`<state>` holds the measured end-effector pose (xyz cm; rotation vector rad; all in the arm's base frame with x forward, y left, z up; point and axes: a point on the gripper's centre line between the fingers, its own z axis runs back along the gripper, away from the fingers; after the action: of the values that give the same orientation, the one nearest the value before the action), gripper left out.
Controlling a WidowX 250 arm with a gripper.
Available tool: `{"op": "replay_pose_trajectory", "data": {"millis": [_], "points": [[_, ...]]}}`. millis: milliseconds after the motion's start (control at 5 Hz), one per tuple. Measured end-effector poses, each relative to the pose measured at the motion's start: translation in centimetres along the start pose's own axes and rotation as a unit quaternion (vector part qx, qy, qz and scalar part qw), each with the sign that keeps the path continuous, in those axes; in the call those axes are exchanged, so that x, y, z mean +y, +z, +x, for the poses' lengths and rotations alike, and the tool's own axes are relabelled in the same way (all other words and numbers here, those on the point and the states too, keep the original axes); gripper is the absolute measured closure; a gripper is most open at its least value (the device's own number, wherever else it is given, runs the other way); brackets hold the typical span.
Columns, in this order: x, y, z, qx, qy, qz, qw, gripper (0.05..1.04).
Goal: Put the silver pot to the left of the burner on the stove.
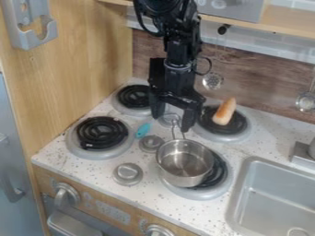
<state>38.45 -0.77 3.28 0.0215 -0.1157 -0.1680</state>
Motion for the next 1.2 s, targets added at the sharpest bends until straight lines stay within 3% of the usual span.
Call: {"op": "replay_pose_trajectory", "data": {"millis": [200,600,800,1200], "points": [[-0.4,-1.4,-0.8,0.021,0.002,-0.008,0.9998,0.085],[-5.2,-2.1,-1.0,0.021,-0.022,-0.05,0.9983,0.085],[-7.6,-3.4,-1.1,0.036,-0.041,-0.056,0.997,0.085],[-9.4,-7.2,-1.3,0.081,-0.031,-0.039,0.9955,0.085]]}}
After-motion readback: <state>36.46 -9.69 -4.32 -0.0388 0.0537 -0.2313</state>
